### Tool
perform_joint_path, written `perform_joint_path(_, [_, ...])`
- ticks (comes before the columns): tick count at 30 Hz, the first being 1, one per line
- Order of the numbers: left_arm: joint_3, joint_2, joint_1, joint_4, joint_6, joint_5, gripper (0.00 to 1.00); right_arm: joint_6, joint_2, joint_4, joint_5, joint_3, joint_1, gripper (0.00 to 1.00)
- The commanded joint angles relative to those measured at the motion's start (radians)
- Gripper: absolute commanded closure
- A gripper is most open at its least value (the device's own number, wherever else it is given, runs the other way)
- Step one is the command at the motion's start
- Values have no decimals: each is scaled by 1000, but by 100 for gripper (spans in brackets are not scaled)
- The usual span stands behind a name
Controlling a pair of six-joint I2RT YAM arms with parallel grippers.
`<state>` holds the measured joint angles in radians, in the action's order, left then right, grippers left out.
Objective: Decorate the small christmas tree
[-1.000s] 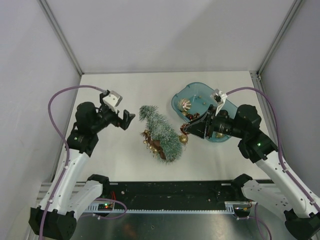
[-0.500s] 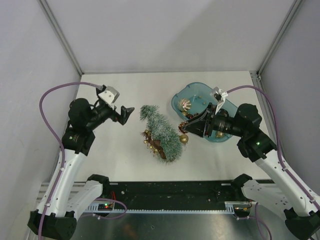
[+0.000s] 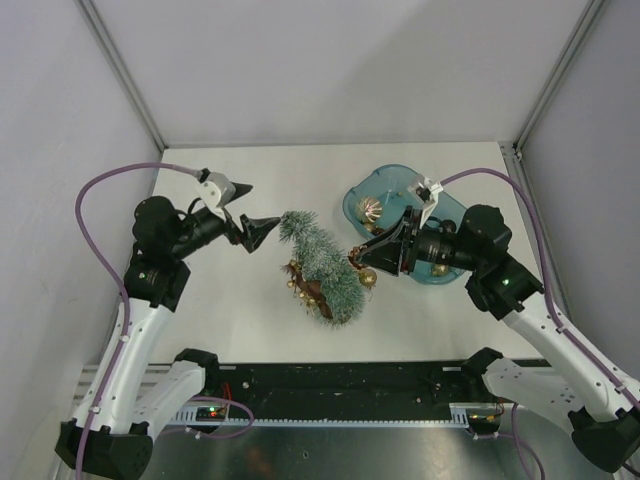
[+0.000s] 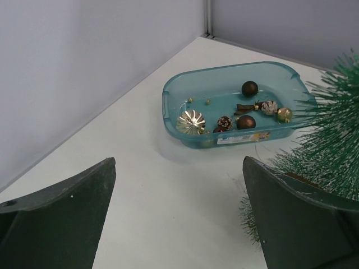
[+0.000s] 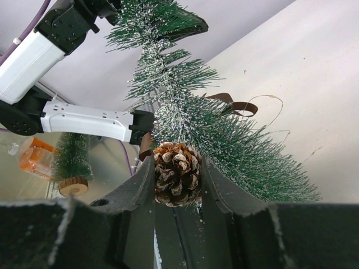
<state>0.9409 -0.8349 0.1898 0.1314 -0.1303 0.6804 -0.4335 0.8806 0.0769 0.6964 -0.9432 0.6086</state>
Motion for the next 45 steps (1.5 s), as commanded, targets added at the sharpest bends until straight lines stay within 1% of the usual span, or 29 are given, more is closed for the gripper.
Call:
perform_joint_path(1, [13, 4, 15, -64, 30, 51, 0, 9, 3, -52, -11, -49, 20, 74])
perform_joint_path(8, [9, -4, 39, -91, 50, 88, 0, 29, 21, -64, -31, -48, 18, 75])
perform_joint_path(13, [7, -2, 44, -98, 57, 110, 0, 42, 47, -67, -32, -48, -14, 77])
perform_joint_path(16, [5, -1, 45, -100, 62, 123, 0, 33, 57, -115, -14, -49, -37, 77])
perform_joint_path(22, [-8, -1, 48, -109, 66, 132, 0, 13, 57, -156, 7, -51, -58, 77])
perform_joint_path(34, [-21, 1, 50, -125, 88, 153, 1, 11, 92, -175, 11, -53, -50, 77])
perform_joint_path(45, [-27, -1, 51, -174, 111, 174, 0, 41, 115, -134, -17, -52, -35, 78])
